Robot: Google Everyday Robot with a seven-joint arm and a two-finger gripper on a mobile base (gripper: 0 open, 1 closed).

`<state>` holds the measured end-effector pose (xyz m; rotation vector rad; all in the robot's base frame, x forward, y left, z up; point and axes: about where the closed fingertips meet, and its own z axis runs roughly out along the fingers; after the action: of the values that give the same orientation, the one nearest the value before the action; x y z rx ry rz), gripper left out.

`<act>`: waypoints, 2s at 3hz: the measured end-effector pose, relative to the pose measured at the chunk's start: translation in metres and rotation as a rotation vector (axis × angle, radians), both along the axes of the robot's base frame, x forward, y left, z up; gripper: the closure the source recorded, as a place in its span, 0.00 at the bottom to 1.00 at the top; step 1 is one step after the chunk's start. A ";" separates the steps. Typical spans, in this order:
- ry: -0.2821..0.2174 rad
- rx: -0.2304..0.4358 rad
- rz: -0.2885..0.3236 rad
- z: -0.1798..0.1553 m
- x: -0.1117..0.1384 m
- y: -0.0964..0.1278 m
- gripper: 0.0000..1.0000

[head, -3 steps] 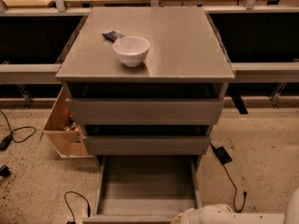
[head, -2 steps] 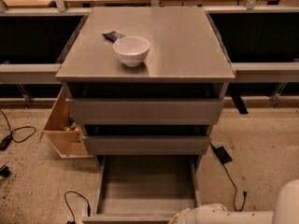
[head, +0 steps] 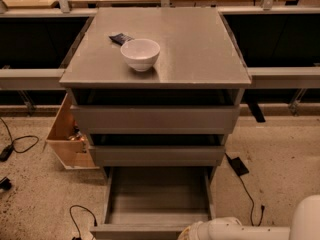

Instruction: Close bottom drawer

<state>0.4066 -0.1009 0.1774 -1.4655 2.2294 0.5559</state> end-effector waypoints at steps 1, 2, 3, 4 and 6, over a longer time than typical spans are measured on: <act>0.000 0.000 0.000 0.000 -0.001 0.000 1.00; -0.030 0.001 0.004 -0.008 0.024 0.000 1.00; -0.033 0.002 0.005 -0.009 0.025 0.000 1.00; -0.054 0.005 0.000 -0.014 0.046 -0.003 1.00; -0.085 0.018 -0.011 -0.020 0.085 -0.007 1.00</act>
Offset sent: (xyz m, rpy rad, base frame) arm 0.1787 -0.0184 -0.0625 0.0108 -0.2089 0.0248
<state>0.4918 -0.1078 0.1569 -1.4405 2.1600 0.4993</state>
